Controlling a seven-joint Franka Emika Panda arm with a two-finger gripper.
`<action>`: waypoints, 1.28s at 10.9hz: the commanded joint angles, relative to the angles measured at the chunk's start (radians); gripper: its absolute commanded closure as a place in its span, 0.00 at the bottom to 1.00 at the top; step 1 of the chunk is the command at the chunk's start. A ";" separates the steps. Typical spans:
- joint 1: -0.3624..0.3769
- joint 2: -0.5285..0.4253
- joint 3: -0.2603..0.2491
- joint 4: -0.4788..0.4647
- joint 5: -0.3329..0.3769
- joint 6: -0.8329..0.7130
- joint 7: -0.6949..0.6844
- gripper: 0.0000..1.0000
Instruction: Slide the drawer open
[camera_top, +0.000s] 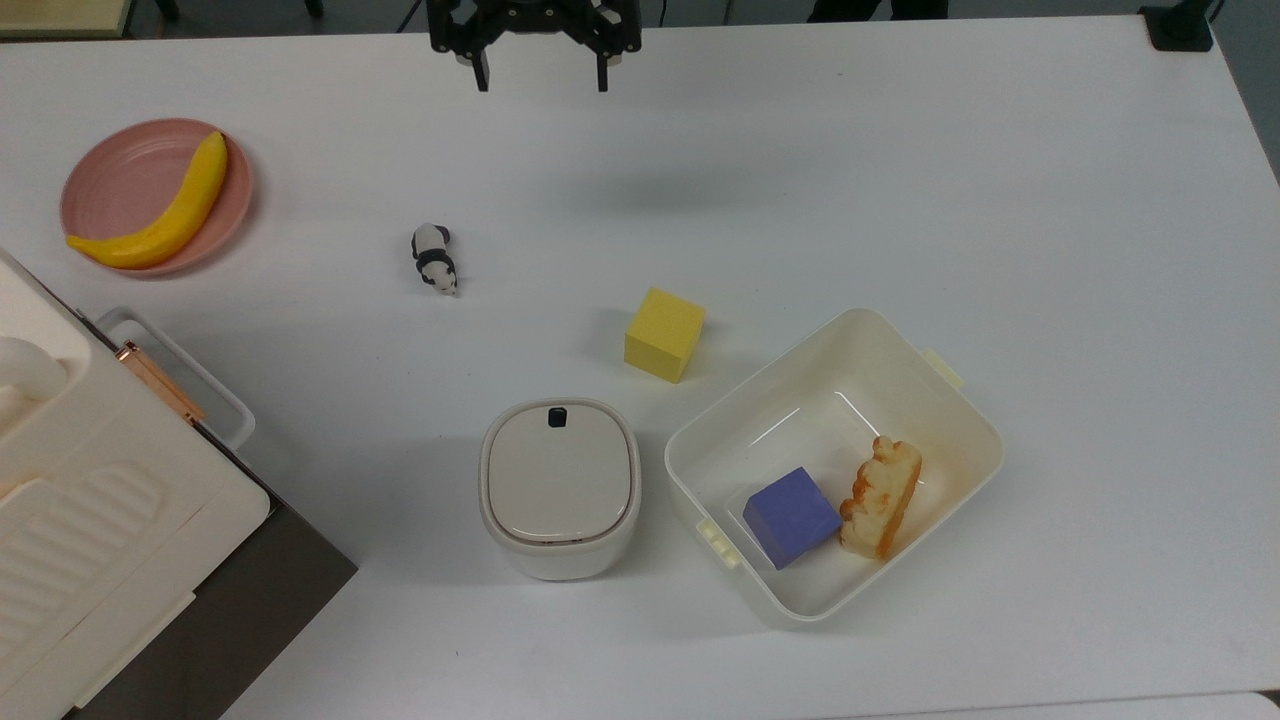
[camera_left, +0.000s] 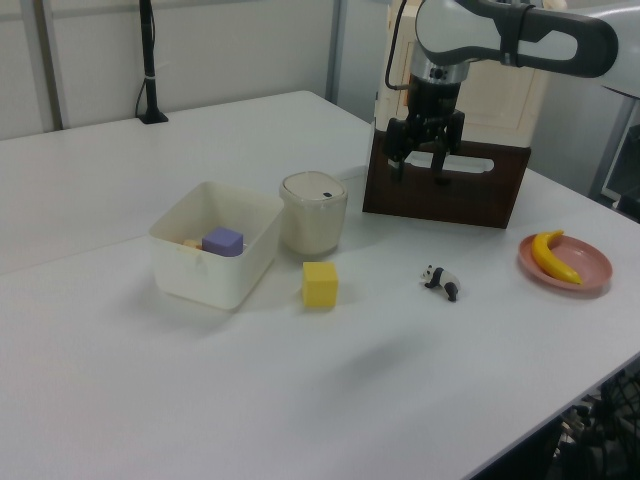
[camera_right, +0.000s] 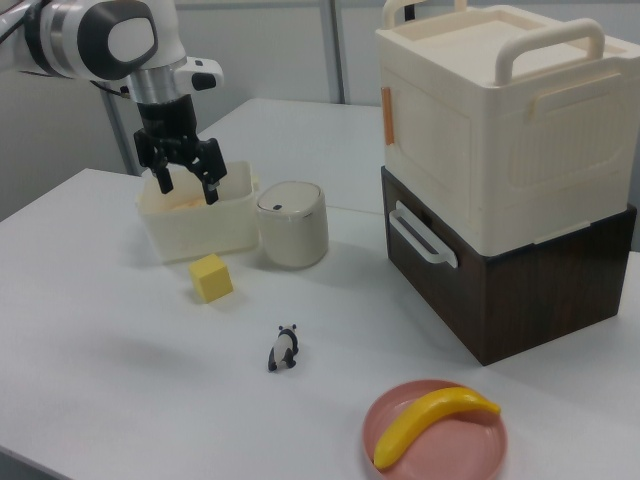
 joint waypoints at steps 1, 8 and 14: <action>-0.005 -0.004 -0.004 -0.005 -0.010 0.022 -0.014 0.00; 0.005 0.005 0.002 -0.005 0.006 0.037 -0.006 0.00; 0.028 0.007 0.007 -0.005 0.026 0.039 0.002 0.03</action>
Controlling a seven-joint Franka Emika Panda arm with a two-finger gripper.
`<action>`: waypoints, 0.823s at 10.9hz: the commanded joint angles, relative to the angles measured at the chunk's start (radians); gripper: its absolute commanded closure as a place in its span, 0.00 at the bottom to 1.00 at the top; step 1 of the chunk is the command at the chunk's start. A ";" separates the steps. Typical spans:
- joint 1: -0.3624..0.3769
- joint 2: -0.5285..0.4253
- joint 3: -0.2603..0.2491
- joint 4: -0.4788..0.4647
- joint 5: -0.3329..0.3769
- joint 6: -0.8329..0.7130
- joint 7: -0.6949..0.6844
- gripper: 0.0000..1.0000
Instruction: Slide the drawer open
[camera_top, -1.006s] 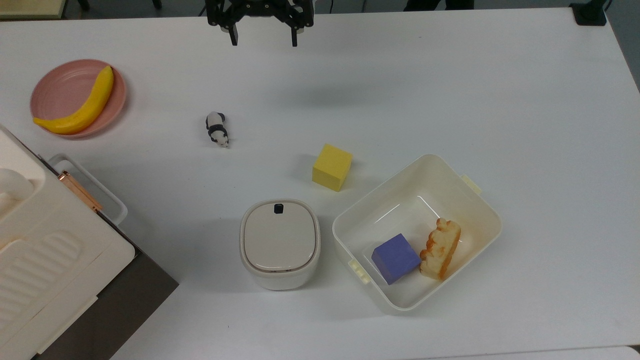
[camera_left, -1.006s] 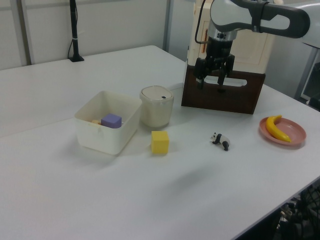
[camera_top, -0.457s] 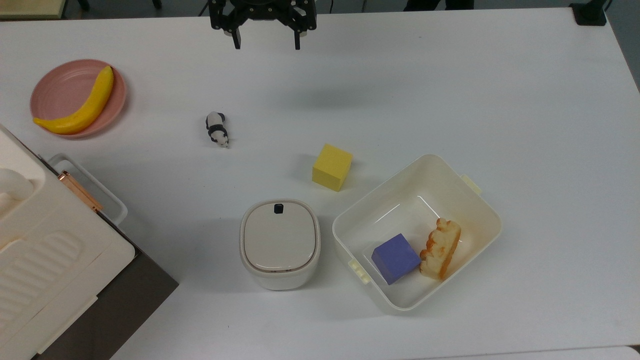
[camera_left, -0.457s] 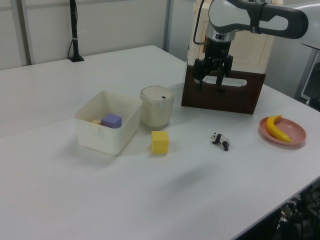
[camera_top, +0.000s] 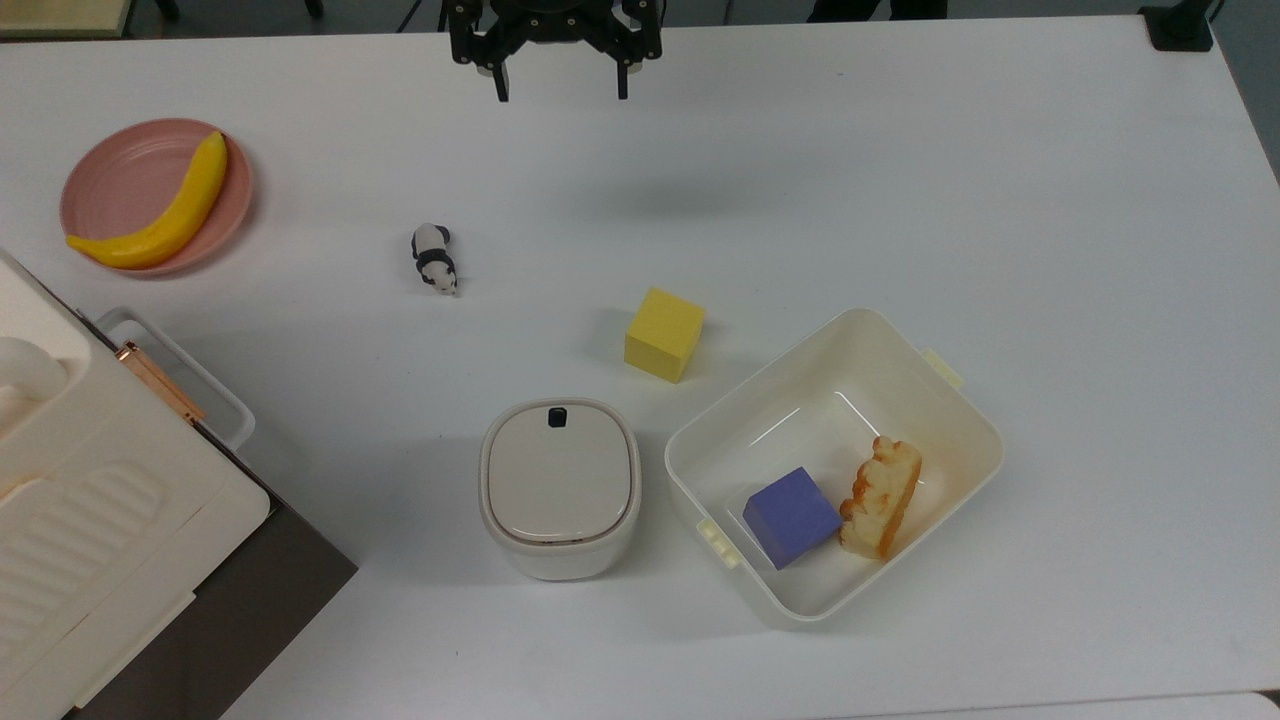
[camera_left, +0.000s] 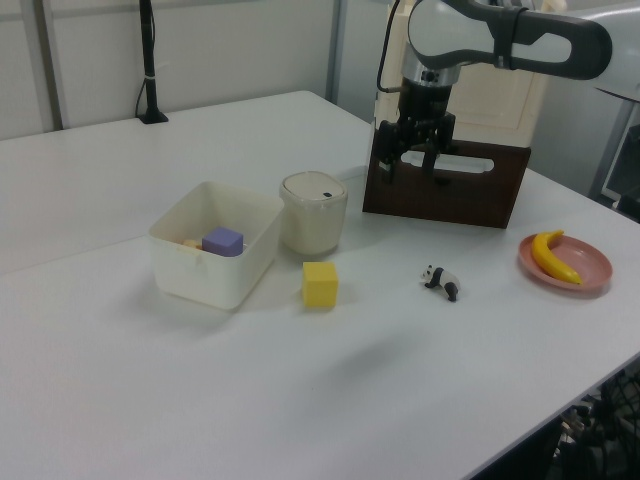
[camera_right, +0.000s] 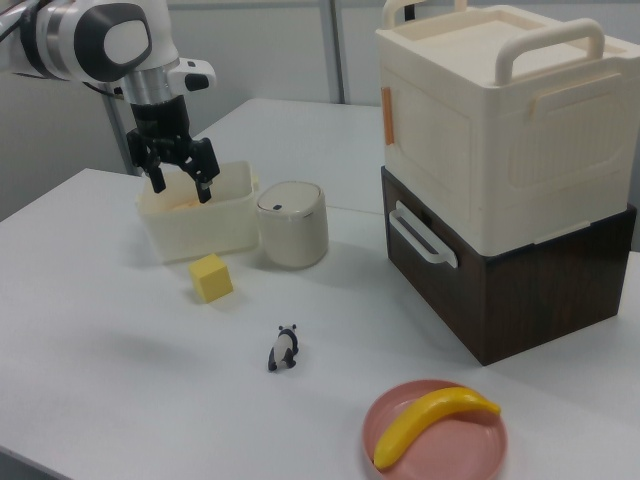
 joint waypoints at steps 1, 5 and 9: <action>0.008 -0.004 -0.003 -0.007 0.019 0.023 0.002 0.04; 0.008 0.003 -0.003 -0.012 0.019 0.023 -0.008 0.18; 0.008 0.006 -0.003 -0.015 0.019 0.025 -0.011 0.25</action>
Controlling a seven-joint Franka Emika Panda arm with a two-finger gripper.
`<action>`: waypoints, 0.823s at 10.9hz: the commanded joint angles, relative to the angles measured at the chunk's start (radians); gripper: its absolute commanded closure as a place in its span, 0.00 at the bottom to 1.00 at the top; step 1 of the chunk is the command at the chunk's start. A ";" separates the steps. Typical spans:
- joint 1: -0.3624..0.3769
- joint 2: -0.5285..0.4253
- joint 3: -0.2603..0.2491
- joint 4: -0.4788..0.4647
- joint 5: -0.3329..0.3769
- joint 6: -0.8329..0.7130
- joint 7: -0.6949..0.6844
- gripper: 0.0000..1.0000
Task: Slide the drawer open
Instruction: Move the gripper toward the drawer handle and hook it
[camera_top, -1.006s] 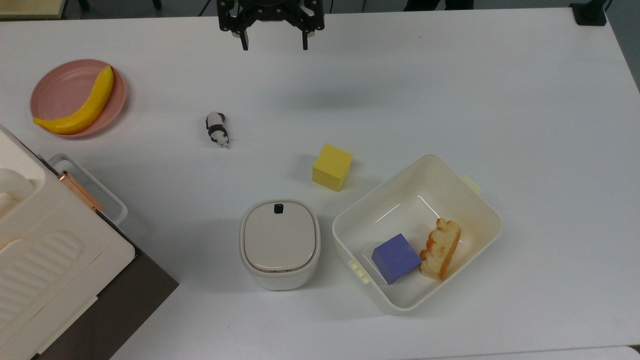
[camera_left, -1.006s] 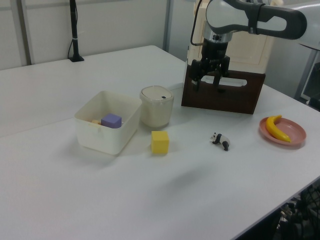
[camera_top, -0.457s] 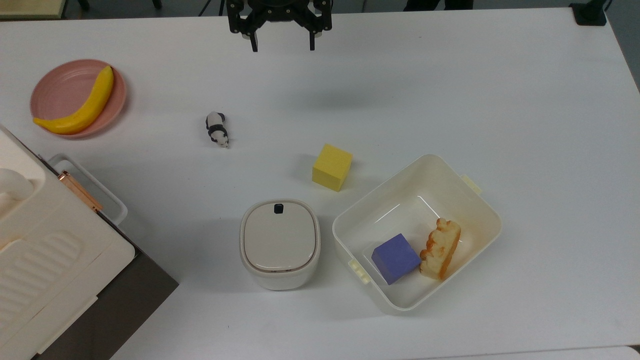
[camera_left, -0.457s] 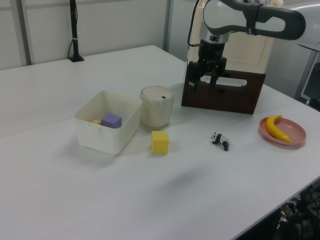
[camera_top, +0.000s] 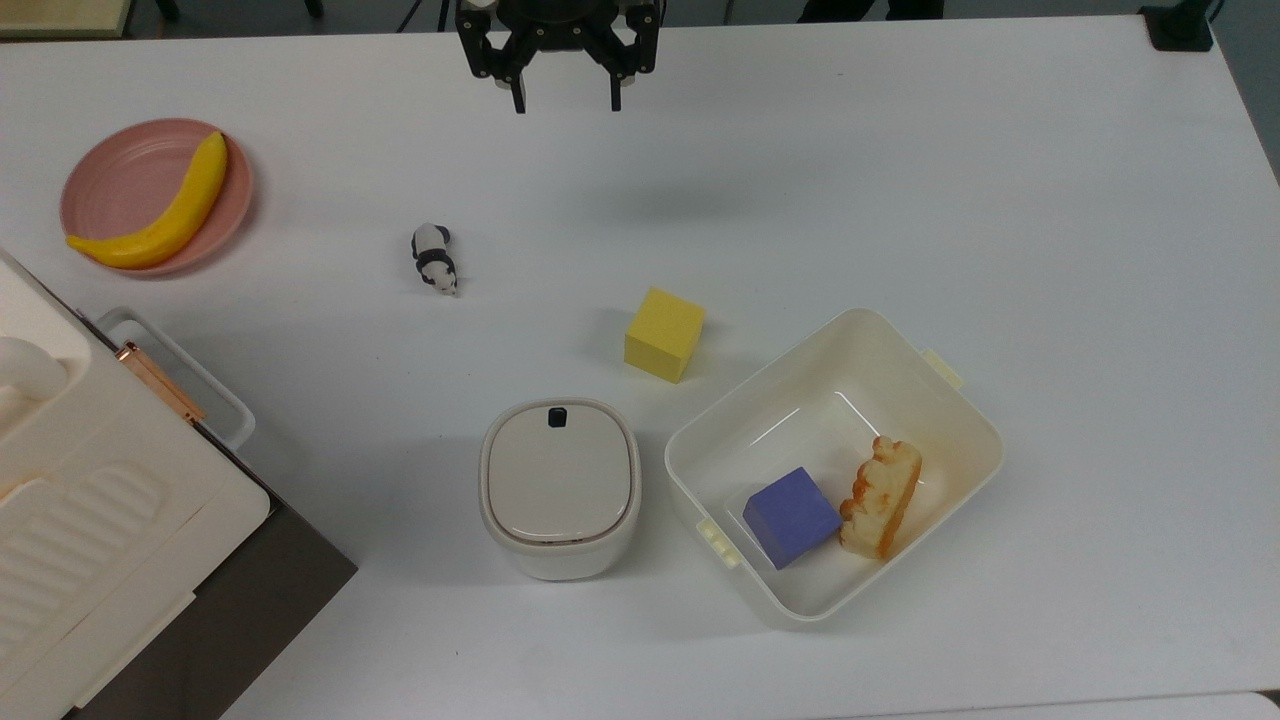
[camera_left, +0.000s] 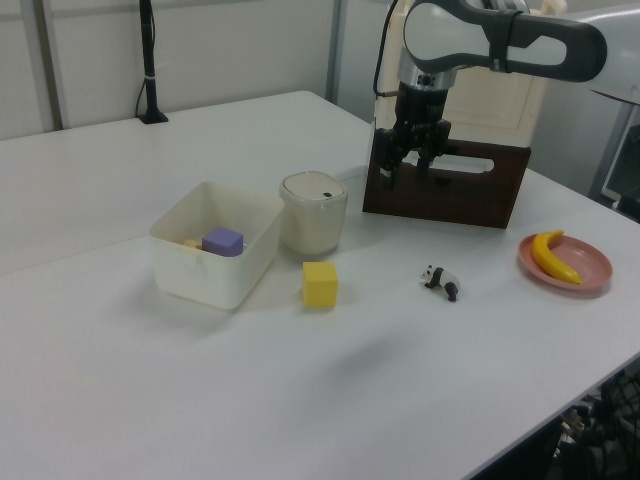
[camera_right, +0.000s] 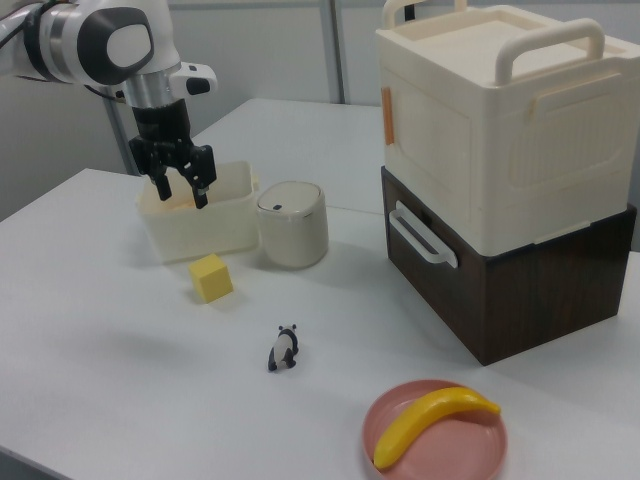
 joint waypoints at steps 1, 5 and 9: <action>0.005 0.003 -0.003 -0.014 0.017 0.026 -0.012 0.25; 0.008 0.043 -0.003 -0.014 0.011 0.103 -0.012 0.25; 0.019 0.081 -0.012 -0.010 -0.005 0.256 0.011 0.33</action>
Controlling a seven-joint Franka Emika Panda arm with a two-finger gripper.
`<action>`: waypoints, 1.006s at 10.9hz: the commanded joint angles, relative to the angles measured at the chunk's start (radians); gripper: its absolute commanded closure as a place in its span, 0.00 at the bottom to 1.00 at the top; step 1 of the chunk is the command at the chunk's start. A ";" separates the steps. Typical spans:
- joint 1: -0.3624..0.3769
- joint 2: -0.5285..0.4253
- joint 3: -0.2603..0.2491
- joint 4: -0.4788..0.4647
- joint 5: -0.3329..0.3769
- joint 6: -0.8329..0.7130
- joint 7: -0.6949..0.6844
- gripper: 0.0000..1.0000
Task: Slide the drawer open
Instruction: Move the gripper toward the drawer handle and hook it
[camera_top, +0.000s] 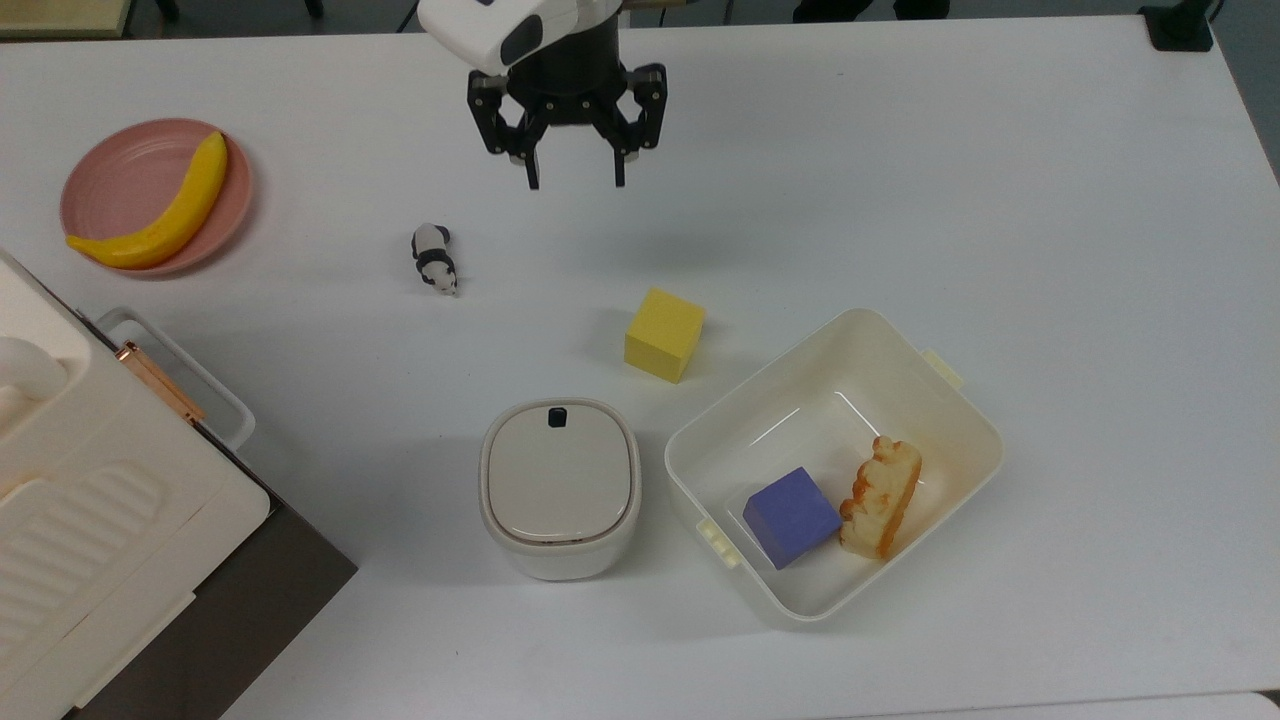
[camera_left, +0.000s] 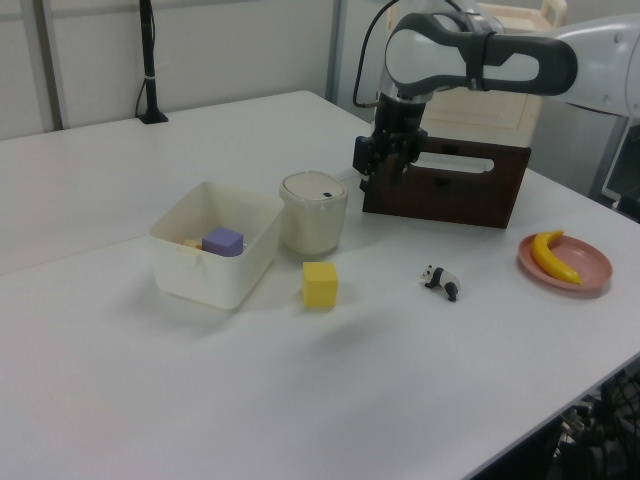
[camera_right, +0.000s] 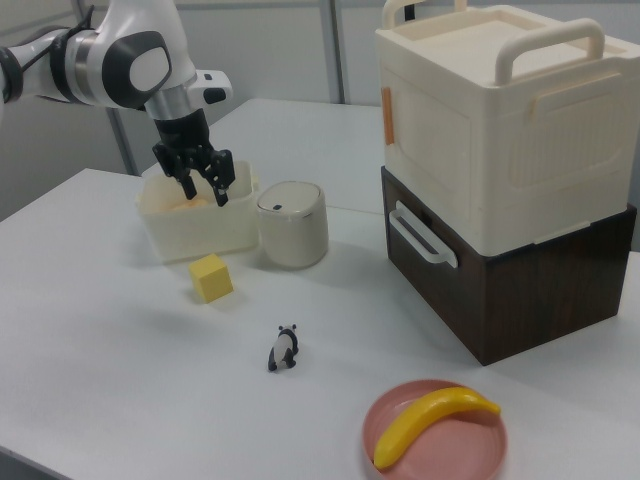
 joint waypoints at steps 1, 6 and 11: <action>0.012 0.025 -0.017 -0.003 -0.084 0.089 -0.044 0.28; 0.007 0.069 -0.178 -0.003 -0.185 0.222 -0.710 0.26; -0.008 0.227 -0.273 0.013 -0.188 0.435 -0.790 0.28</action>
